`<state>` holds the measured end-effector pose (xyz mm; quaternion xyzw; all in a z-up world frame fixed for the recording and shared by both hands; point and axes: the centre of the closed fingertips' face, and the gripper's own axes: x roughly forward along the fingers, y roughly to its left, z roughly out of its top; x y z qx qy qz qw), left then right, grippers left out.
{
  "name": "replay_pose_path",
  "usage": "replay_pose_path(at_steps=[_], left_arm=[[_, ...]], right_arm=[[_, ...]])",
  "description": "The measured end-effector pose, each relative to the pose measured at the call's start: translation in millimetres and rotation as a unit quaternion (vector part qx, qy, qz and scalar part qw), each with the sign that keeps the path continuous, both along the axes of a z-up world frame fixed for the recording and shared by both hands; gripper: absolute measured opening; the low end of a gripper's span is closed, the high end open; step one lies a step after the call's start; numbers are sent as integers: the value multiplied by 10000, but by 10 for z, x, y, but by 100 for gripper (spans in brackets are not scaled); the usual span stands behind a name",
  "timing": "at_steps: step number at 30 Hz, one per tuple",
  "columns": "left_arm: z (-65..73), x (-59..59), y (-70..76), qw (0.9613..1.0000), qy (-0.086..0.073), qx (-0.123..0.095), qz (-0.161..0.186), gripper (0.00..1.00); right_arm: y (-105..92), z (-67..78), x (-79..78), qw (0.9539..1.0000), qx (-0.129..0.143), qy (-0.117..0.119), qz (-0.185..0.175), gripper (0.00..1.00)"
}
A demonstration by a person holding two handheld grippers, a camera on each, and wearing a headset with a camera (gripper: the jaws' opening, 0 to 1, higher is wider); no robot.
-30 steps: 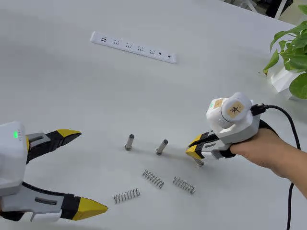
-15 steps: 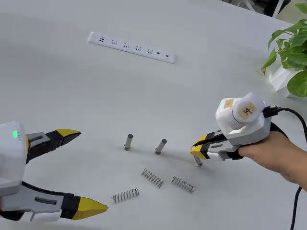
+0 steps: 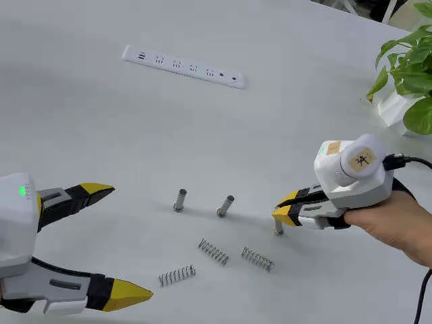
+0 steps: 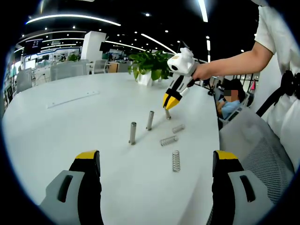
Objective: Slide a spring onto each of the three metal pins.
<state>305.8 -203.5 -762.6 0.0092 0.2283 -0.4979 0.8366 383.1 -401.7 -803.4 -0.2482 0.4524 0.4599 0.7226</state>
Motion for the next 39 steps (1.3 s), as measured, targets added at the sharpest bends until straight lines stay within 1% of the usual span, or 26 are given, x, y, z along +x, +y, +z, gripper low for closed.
replay_pose_path(at_steps=[5, 10, 13, 19, 30, 39], left_arm=[[2, 1, -10, 10000, 4, -5, -13, 99], [10, 8, -17, 10000, 2, -6, -19, 99], [10, 5, -22, 10000, 6, 2, -34, 99], [9, 6, -18, 10000, 6, 14, -37, 99], [2, 2, -31, 10000, 22, 11, -49, 99], [7, 13, -20, 10000, 17, 5, -34, 99]], right_arm=[[-21, 7, -10, 10000, 25, -21, -29, 3], [-23, 47, -13, 9999, 116, -92, -62, 3], [-30, 45, -9, 9998, 135, -124, -79, 3], [4, 64, 10, 9994, 250, -216, -130, 3], [29, 59, 40, 9991, 248, -316, -96, 3], [23, 31, 38, 9993, 187, -332, -45, 3]])
